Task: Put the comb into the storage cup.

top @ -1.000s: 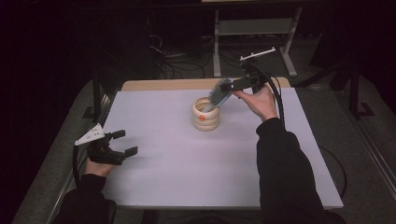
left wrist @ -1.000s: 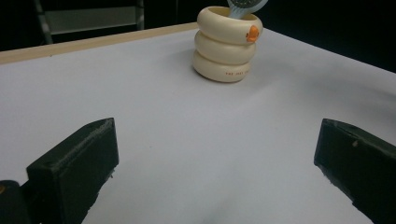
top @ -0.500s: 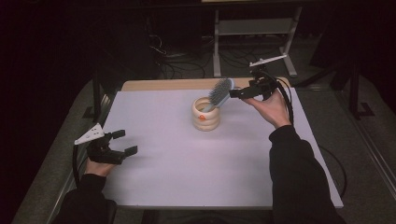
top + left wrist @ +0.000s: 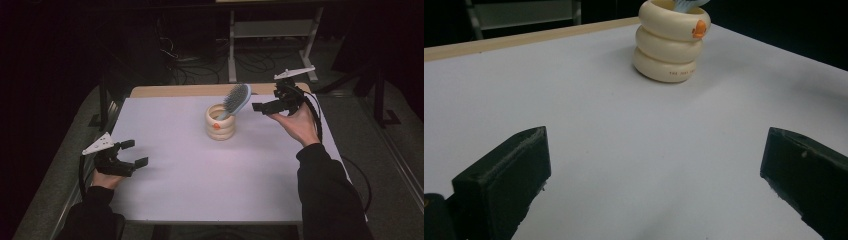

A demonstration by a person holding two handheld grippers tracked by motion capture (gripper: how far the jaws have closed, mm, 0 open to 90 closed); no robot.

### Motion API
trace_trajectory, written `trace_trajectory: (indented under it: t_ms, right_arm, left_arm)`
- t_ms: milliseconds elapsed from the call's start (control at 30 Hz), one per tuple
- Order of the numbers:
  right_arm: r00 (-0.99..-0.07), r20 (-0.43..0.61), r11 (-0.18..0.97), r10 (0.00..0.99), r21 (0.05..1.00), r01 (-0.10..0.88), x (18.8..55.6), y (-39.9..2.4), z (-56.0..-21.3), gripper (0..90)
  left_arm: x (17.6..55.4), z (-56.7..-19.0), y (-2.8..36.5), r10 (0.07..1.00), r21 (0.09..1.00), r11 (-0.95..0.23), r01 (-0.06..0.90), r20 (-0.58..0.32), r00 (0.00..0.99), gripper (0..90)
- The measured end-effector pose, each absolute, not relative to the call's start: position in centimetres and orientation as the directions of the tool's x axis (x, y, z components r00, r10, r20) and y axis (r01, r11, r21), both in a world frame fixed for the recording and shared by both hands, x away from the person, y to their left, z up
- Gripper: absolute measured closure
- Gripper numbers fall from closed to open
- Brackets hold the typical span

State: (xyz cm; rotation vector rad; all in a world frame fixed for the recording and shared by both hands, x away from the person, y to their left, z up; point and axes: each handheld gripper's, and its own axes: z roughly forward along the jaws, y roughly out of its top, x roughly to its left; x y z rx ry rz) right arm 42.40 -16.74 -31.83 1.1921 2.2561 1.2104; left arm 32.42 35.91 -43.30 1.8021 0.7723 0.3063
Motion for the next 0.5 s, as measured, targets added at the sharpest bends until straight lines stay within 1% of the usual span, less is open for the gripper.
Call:
trace_trajectory:
  t_ms: [500]
  right_arm:
    - [-0.617, 0.103, 0.285, 0.78, 0.819, 0.498, 40.1, -18.2, -34.2, 0.0]
  left_arm:
    - [32.3, -43.3, 35.9, 0.637, 0.917, -0.193, 0.349, -0.153, 0.756, 0.0]
